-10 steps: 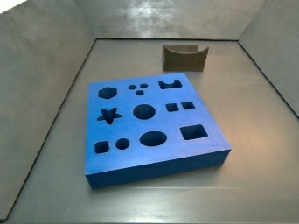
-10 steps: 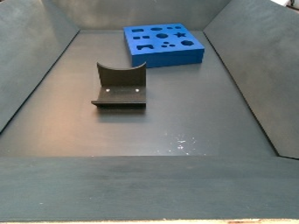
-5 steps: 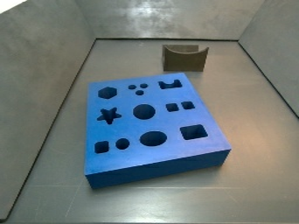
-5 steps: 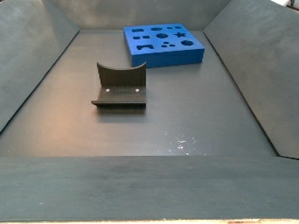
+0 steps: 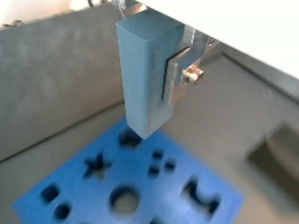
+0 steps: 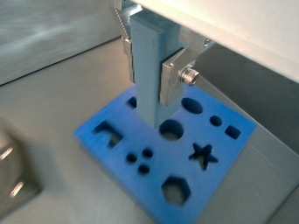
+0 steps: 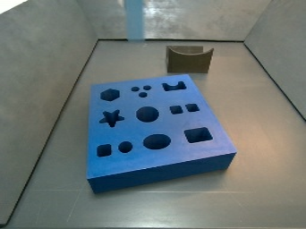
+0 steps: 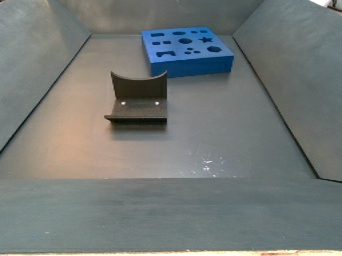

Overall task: Pick up the rectangle object. Move to above the board. Insert the rectangle object.
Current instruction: Move to above the board, then insert the rectangle object.

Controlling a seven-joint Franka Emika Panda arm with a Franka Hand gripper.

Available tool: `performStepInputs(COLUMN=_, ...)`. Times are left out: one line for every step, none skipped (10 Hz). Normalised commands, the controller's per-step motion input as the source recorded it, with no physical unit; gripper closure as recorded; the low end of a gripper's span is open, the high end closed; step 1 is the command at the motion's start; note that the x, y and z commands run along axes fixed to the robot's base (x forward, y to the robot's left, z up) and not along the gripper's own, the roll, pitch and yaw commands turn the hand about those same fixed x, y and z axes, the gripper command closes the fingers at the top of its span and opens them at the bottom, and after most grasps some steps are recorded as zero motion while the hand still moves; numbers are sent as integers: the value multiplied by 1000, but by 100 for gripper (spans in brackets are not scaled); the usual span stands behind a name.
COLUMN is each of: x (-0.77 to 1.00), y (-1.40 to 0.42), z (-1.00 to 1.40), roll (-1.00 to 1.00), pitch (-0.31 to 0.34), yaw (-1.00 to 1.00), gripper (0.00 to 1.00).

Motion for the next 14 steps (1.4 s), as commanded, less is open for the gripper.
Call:
performStepInputs(x=320, y=-326, z=-203, roll=-46, pitch=174, yaw=-1000, gripper=100)
performStepInputs(x=200, y=-198, z=-119, roll=-69, pitch=194, yaw=-1000, gripper=100)
performStepInputs(x=65, y=-81, z=-18, roll=-65, pitch=149, yaw=-412, gripper=100)
performStepInputs(x=0, y=0, z=0, roll=26, pitch=-6, yaw=0, gripper=100)
performStepInputs(x=0, y=-54, z=-23, roll=0, pitch=0, yaw=0, gripper=100)
performStepInputs(x=-423, y=51, z=-31, roll=-340, pitch=-489, yaw=-306, gripper=100)
performStepInputs(x=0, y=0, z=-389, roll=0, pitch=-243, yaw=-1000, gripper=100)
performStepInputs(x=0, y=0, z=-506, roll=9, pitch=-51, yaw=-1000, gripper=100)
performStepInputs(x=0, y=0, z=-517, roll=0, pitch=-46, yaw=-1000, gripper=100)
performStepInputs(x=0, y=0, z=-537, roll=0, pitch=-26, yaw=-1000, gripper=100)
performStepInputs(x=0, y=0, z=-546, roll=0, pitch=-14, yaw=-1000, gripper=100)
performStepInputs(x=0, y=0, z=-543, roll=0, pitch=-14, yaw=-1000, gripper=100)
performStepInputs(x=0, y=-126, z=0, roll=-137, pitch=-23, yaw=-726, gripper=100)
performStepInputs(x=0, y=0, z=0, roll=-17, pitch=0, yaw=0, gripper=100)
